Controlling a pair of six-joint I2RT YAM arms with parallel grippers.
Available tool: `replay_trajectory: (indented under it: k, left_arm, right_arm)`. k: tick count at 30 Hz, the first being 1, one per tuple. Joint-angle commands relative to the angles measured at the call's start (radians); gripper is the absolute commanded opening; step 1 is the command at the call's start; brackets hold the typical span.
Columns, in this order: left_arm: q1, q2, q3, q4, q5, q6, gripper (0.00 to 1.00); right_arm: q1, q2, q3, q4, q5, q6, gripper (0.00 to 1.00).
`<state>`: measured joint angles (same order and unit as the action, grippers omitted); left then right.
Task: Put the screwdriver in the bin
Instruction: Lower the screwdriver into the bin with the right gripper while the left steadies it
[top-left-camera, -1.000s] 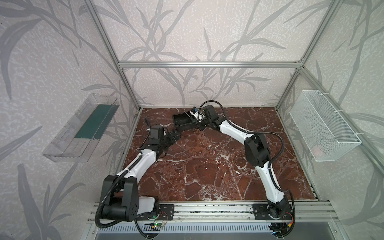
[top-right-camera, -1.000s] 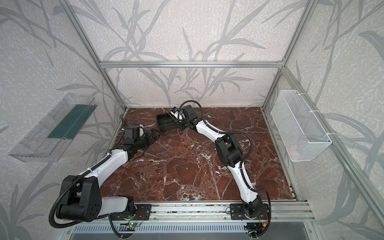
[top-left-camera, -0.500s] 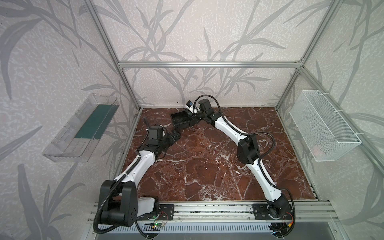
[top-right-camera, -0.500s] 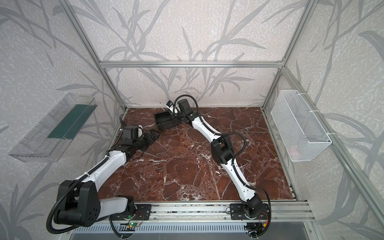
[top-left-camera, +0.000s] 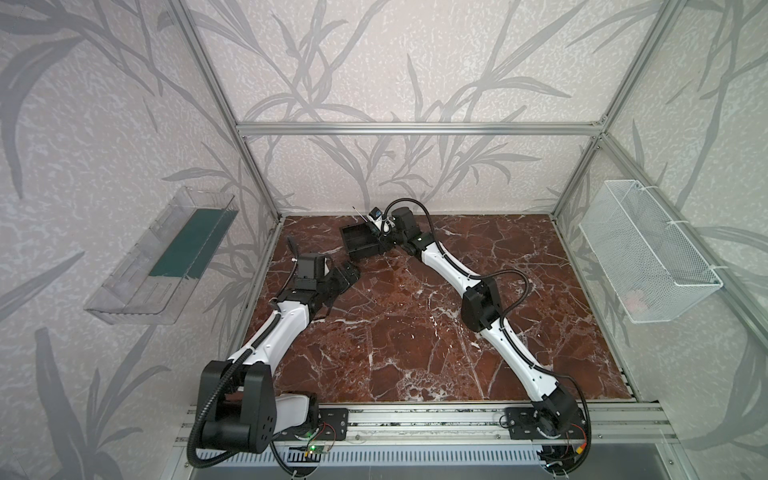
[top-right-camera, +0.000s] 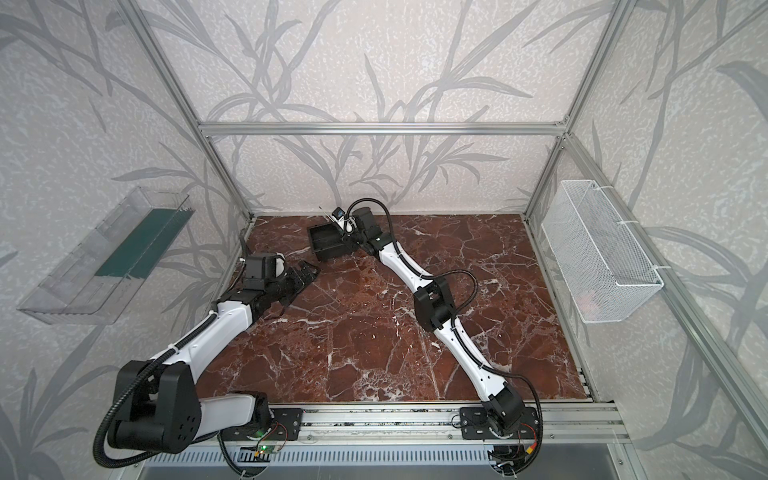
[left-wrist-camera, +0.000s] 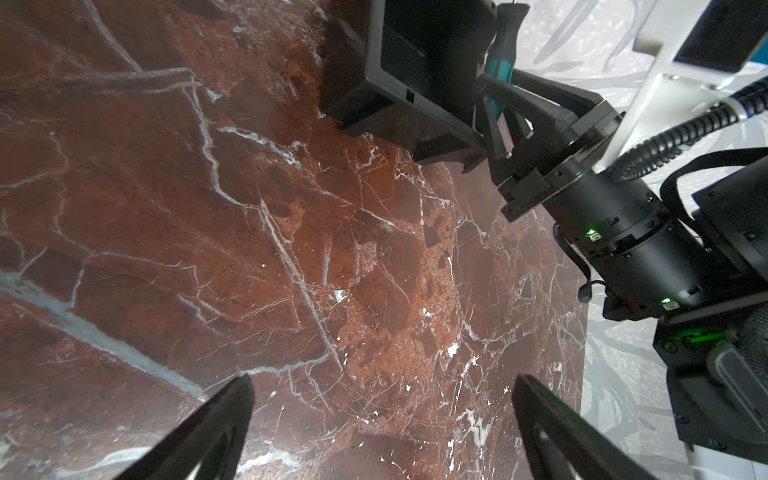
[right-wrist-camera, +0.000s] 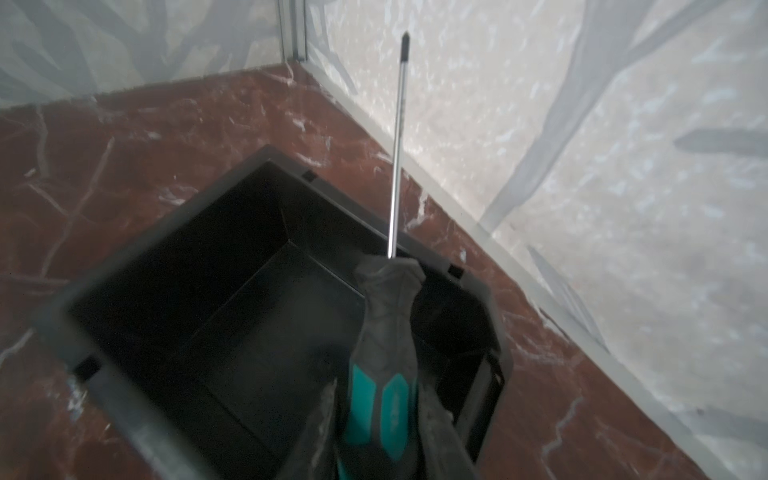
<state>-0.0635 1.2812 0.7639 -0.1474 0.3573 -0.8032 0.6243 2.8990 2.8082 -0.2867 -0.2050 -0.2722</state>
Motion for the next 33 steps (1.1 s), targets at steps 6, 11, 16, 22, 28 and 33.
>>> replay_trajectory:
  k: [6, 11, 16, 22, 28, 33]
  left_arm:
    - [0.005, -0.019, 0.027, -0.018, -0.007, 0.012, 0.99]
    - [0.005, -0.027, 0.019, -0.016, -0.004, 0.012, 0.99]
    - [0.007, -0.046, -0.006, 0.013, -0.009, -0.001, 0.99]
    - [0.006, -0.051, -0.017, 0.025, 0.004, -0.003, 0.99]
    - [0.006, -0.072, -0.035, 0.031, -0.006, -0.001, 0.99]
    - [0.005, -0.072, -0.035, 0.031, 0.004, -0.001, 0.99]
  right_arm:
    - [0.012, -0.066, -0.068, -0.08, -0.024, 0.038, 0.12]
    - [0.017, -0.183, -0.215, -0.114, -0.036, 0.056, 0.11]
    - [0.026, -0.306, -0.389, -0.095, -0.041, 0.075, 0.1]
    - [0.036, -0.397, -0.5, -0.094, -0.049, 0.066, 0.1]
    - [0.043, -0.466, -0.622, -0.072, -0.059, 0.05, 0.1]
    - [0.041, -0.452, -0.614, -0.071, -0.027, 0.061, 0.1]
